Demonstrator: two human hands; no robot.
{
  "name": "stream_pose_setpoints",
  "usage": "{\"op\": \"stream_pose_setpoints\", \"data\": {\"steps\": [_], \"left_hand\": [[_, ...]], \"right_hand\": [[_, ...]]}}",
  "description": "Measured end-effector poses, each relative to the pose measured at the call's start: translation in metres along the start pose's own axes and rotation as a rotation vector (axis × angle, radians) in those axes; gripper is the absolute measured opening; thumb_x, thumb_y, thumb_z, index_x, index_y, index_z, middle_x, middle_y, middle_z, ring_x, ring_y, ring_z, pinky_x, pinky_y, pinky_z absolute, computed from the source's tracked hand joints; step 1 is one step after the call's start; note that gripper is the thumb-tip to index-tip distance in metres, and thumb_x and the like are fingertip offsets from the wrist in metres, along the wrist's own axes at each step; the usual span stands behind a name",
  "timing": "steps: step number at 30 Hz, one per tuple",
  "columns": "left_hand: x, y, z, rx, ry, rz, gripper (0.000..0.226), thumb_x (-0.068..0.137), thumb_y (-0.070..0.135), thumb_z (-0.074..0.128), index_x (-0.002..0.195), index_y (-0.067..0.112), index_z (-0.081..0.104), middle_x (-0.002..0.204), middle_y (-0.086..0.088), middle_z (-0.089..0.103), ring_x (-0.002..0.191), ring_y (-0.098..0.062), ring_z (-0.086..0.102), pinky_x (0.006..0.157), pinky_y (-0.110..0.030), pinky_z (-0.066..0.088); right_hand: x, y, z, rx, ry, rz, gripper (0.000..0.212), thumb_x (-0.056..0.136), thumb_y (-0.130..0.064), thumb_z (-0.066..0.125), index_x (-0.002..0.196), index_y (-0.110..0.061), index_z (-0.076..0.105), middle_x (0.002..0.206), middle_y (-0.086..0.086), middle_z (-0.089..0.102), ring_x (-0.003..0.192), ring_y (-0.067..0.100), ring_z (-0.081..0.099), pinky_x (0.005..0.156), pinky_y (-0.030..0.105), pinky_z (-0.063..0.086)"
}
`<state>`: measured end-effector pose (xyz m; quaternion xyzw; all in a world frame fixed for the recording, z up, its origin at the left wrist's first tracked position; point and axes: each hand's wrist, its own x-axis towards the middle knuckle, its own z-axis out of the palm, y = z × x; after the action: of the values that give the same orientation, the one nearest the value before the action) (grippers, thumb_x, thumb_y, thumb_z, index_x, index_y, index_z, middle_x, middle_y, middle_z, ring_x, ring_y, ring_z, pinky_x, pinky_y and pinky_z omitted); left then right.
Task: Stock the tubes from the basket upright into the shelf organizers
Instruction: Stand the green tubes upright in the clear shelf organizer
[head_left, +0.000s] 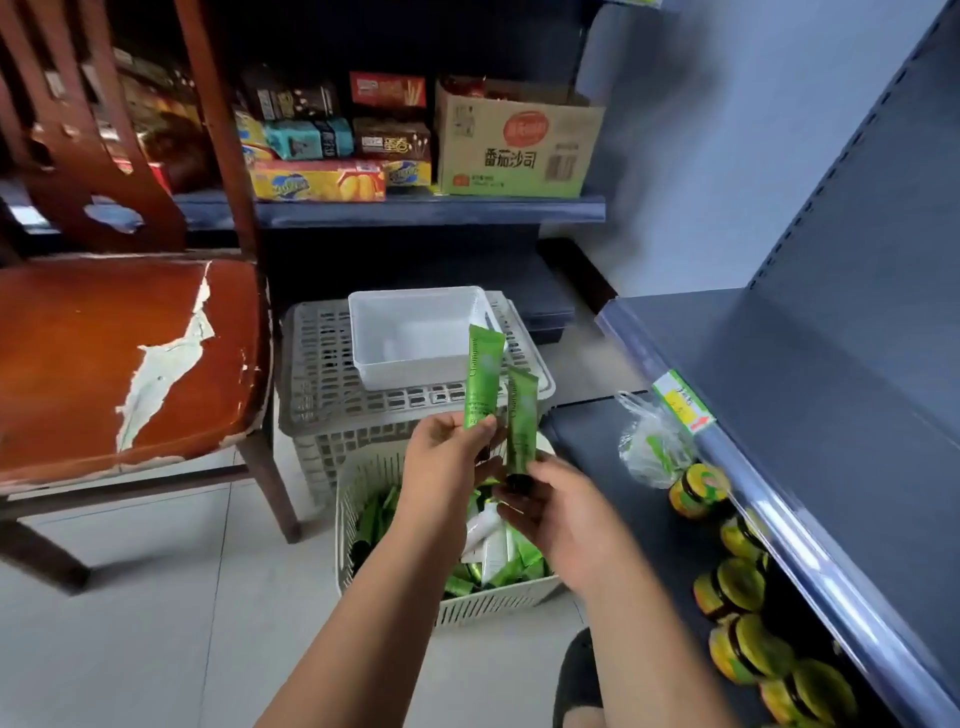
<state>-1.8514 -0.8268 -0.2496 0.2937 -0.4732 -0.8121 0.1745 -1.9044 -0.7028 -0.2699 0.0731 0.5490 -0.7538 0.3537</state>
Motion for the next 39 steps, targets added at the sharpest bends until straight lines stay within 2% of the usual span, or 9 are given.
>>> {"op": "stream_pose_setpoints", "data": {"steps": [4,8,12,17,21,24,30,35,39], "left_hand": [[-0.026,0.011,0.032,-0.003,-0.147,-0.007,0.031,0.092,-0.002,0.065,0.122,0.000,0.059,0.114,-0.023,0.072,0.099,-0.033,0.073,0.090,-0.044,0.060],[-0.060,0.017,0.070,-0.006,-0.353,-0.021,0.027,0.094,-0.006,0.054,0.112,0.009,0.068,0.096,-0.017,0.070,0.088,-0.024,0.066,0.077,-0.031,0.057],[-0.093,0.012,0.110,0.057,-0.499,-0.007,0.025,0.098,0.008,0.058,0.120,0.015,0.067,0.101,-0.005,0.074,0.090,-0.016,0.064,0.077,-0.030,0.051],[-0.141,0.015,0.155,0.096,-0.619,0.007,0.016,0.099,0.019,0.063,0.114,0.014,0.067,0.104,-0.010,0.077,0.090,-0.016,0.067,0.069,-0.025,0.052],[-0.181,0.012,0.190,0.122,-0.763,0.012,0.023,0.096,0.015,0.066,0.118,0.012,0.064,0.105,-0.011,0.078,0.095,-0.019,0.071,0.076,-0.029,0.052],[-0.216,0.000,0.214,0.138,-0.888,0.009,0.022,0.094,0.014,0.068,0.116,0.015,0.064,0.105,-0.010,0.078,0.101,-0.024,0.073,0.083,-0.035,0.051],[-0.285,-0.035,0.255,0.196,-1.119,0.071,0.031,0.093,0.005,0.068,0.123,0.003,0.061,0.111,-0.022,0.074,0.061,-0.001,0.060,0.052,-0.012,0.041],[-0.330,-0.072,0.285,0.243,-1.243,0.008,0.039,0.082,0.013,0.078,0.119,0.009,0.065,0.098,-0.019,0.075,0.081,-0.019,0.057,0.078,-0.037,0.040],[-0.362,-0.107,0.316,0.294,-1.284,-0.012,0.031,0.089,0.000,0.071,0.119,0.004,0.064,0.079,0.002,0.071,0.081,-0.020,0.061,0.078,-0.036,0.046]], "right_hand": [[-0.040,-0.028,-0.007,-0.075,0.026,-0.162,0.023,0.096,-0.008,0.056,0.111,-0.015,0.073,0.100,0.014,0.073,0.084,0.024,0.068,0.075,0.032,0.051],[-0.083,-0.057,-0.035,-0.032,0.159,-0.327,0.018,0.093,-0.009,0.066,0.108,-0.004,0.074,0.109,0.026,0.072,0.089,0.029,0.067,0.079,0.037,0.053],[-0.132,-0.084,-0.058,-0.009,0.367,-0.458,0.012,0.090,-0.007,0.072,0.101,-0.011,0.075,0.087,0.008,0.077,0.072,0.017,0.069,0.066,0.030,0.052],[-0.193,-0.098,-0.088,0.001,0.511,-0.584,0.019,0.081,-0.013,0.081,0.078,-0.032,0.079,0.087,0.009,0.077,0.087,0.031,0.070,0.090,0.057,0.054],[-0.247,-0.102,-0.117,0.138,0.571,-0.694,0.015,0.086,-0.003,0.075,0.080,-0.016,0.073,0.080,0.005,0.076,0.074,0.020,0.069,0.082,0.042,0.055],[-0.292,-0.101,-0.146,0.160,0.611,-0.778,0.013,0.089,-0.003,0.072,0.085,-0.015,0.072,0.087,0.005,0.077,0.087,0.023,0.070,0.089,0.040,0.054],[-0.375,-0.091,-0.213,0.042,0.736,-0.871,0.010,0.095,-0.005,0.065,0.100,-0.006,0.074,0.097,0.012,0.075,0.091,0.023,0.069,0.087,0.037,0.058],[-0.439,-0.072,-0.263,0.025,0.968,-0.906,0.013,0.093,-0.009,0.071,0.092,-0.021,0.076,0.089,-0.009,0.078,0.090,0.009,0.072,0.094,0.036,0.055],[-0.484,-0.055,-0.309,-0.032,1.124,-0.908,0.016,0.092,-0.012,0.072,0.092,-0.028,0.071,0.083,-0.021,0.075,0.085,-0.001,0.069,0.089,0.034,0.055]]}}
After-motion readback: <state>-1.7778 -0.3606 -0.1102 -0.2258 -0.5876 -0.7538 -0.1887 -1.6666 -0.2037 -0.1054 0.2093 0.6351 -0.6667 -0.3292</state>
